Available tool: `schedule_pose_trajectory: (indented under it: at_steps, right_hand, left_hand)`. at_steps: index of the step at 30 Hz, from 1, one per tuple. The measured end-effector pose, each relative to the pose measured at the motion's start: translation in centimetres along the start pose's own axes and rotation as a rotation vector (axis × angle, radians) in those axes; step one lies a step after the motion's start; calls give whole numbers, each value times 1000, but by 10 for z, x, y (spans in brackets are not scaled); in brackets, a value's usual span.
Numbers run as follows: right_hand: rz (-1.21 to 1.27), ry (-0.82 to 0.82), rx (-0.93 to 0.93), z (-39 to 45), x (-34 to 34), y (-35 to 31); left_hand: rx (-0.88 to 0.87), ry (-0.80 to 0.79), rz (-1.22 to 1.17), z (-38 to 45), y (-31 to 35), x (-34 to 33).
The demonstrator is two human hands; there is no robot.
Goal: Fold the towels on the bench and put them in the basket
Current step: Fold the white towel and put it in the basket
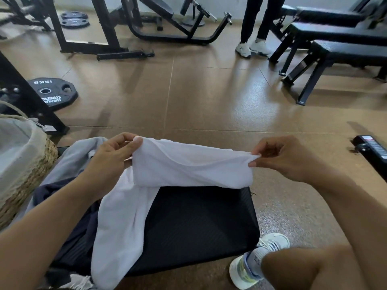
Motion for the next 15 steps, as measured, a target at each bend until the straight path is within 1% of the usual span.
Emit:
schedule_pose_trajectory:
  at_steps: [3,6,8,11,13,15]
  right_hand:
    - [-51,-74,-64,-4,-2,1]
    - [-48,-84,-31,-7,-3,-3]
    - [20,-61,13,-8,-4,-11]
    - [104,57,20,-11,3,-14]
    - [44,104,2,-11,7,-15]
    - [-164,122,-41,-11,12,-13]
  left_hand:
    - [12,32,-13,-1,-1,3]
    - [37,74,1,1,-6,6]
    - [61,82,11,1,-10,8]
    - [53,76,28,-2,-10,7]
    - [15,66,32,-7,-4,4]
    - [-45,69,31,-15,6,1]
Point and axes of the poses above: each hand's wrist, its own z-axis towards the middle knuckle, its own x-axis out of the back of the hand, y = z × x, the point moved 5 cm from there along z, towards the middle knuckle, and after that the axes turned 11 degrees about z, right-handed, at the moved point
